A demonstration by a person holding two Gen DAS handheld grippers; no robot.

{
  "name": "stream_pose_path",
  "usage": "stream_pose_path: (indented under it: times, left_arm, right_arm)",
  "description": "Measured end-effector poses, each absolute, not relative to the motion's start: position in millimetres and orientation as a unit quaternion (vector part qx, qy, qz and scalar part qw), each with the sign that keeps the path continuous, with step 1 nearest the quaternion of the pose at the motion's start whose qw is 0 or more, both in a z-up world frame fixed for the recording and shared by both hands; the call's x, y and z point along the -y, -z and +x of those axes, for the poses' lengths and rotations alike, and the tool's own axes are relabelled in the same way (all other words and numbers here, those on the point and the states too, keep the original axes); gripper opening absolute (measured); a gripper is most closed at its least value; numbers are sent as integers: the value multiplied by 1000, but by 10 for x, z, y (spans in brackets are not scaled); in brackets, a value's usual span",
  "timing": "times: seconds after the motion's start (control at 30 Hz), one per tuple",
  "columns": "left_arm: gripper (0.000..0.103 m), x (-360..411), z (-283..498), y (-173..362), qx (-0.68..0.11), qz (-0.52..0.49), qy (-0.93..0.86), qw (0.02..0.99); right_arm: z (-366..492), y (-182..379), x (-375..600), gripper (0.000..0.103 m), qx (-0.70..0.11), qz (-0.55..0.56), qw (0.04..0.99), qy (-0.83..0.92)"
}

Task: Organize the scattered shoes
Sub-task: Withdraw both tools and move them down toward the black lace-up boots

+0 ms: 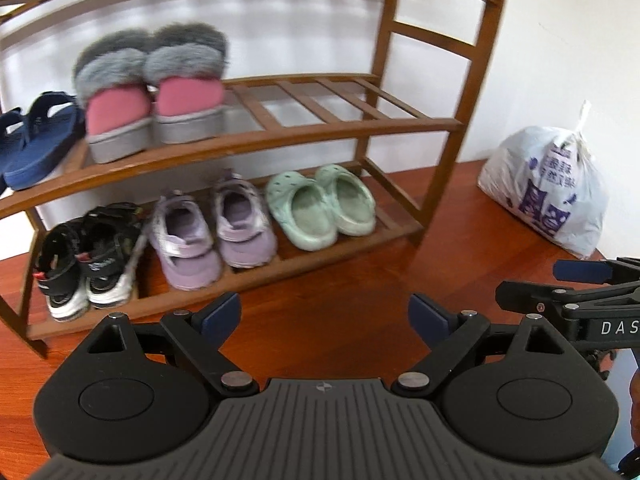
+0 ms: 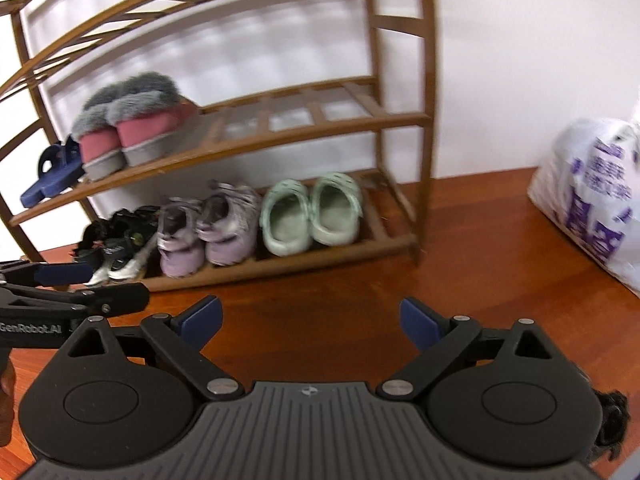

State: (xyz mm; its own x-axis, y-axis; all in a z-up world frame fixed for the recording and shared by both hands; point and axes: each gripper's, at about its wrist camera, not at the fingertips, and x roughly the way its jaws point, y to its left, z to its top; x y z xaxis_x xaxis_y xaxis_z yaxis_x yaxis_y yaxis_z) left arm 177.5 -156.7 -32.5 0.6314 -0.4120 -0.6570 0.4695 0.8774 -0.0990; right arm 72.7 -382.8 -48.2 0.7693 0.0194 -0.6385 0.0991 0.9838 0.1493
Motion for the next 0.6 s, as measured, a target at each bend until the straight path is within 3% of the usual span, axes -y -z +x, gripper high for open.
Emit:
stream_pose_path:
  times: [0.6]
  left_arm:
    - [92,2980,1033,604,-383,61,293,874]
  right_arm:
    - [-17,958,5406,98,-388,88,915,64]
